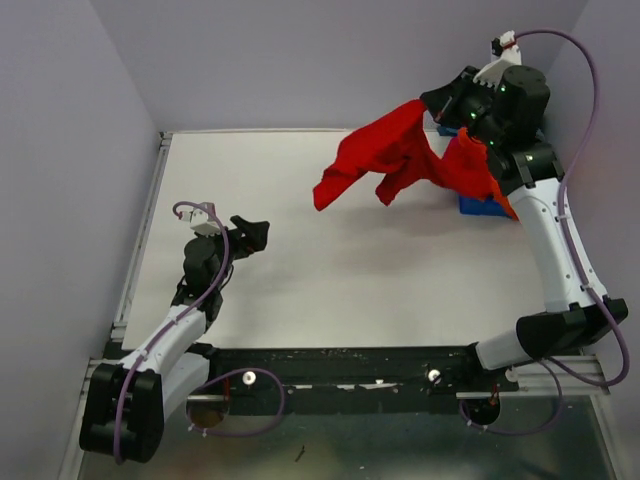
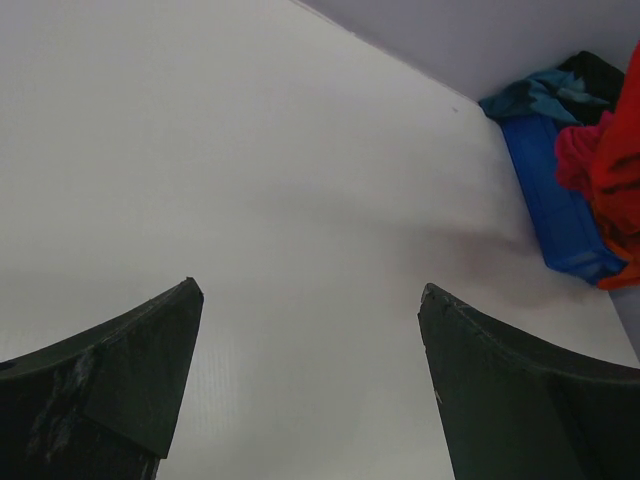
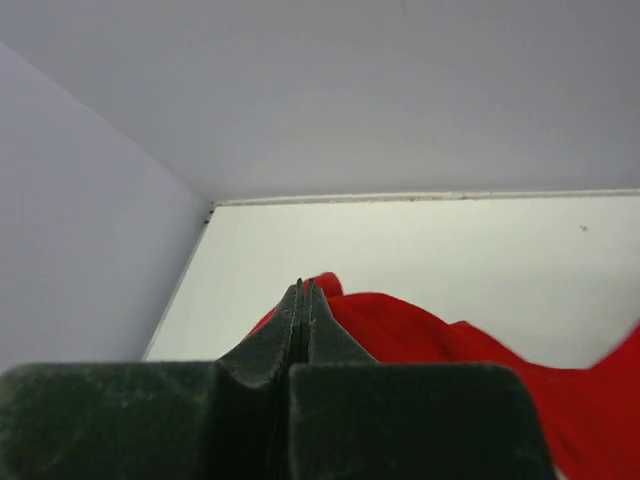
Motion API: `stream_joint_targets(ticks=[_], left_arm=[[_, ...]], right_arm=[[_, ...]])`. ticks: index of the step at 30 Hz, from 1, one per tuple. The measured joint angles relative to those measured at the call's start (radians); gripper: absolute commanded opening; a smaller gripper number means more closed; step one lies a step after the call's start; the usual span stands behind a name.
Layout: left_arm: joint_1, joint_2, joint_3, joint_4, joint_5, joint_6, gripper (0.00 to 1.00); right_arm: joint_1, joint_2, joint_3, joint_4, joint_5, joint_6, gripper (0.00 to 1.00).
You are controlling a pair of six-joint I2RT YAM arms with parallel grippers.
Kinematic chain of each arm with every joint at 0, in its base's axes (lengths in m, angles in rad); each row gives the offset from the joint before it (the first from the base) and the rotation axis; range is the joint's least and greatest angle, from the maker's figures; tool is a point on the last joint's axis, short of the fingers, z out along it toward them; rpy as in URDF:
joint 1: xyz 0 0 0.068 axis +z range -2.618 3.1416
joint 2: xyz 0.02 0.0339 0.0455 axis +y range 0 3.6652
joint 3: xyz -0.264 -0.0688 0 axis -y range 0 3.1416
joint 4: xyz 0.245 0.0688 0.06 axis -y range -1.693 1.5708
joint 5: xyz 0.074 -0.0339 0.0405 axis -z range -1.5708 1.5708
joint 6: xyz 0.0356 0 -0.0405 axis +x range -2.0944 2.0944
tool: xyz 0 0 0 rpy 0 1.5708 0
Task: Fold and stack the t-shirts
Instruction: Grab crumpled tshirt from bin with the right arm, then move the tshirt to the center of the board
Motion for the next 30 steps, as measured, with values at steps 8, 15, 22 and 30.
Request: stream_joint_targets(ticks=[8, 15, 22, 30], left_arm=[[-0.007, 0.049, 0.006, 0.004, 0.035, 0.002, 0.99], [-0.086, 0.217, 0.107, 0.000, 0.079, 0.024, 0.94], [-0.189, 0.460, 0.294, -0.072, 0.103, 0.039, 0.81], [-0.199, 0.502, 0.306, -0.158, 0.114, 0.030, 0.78]], right_arm=[[-0.001, -0.111, -0.132, 0.073, -0.081, -0.005, 0.93], [0.000, -0.172, -0.649, 0.149, -0.085, 0.005, 0.77], [0.082, -0.155, -0.855, 0.172, -0.058, -0.031, 0.73], [0.333, -0.098, -0.892, 0.256, -0.014, -0.113, 0.68]])
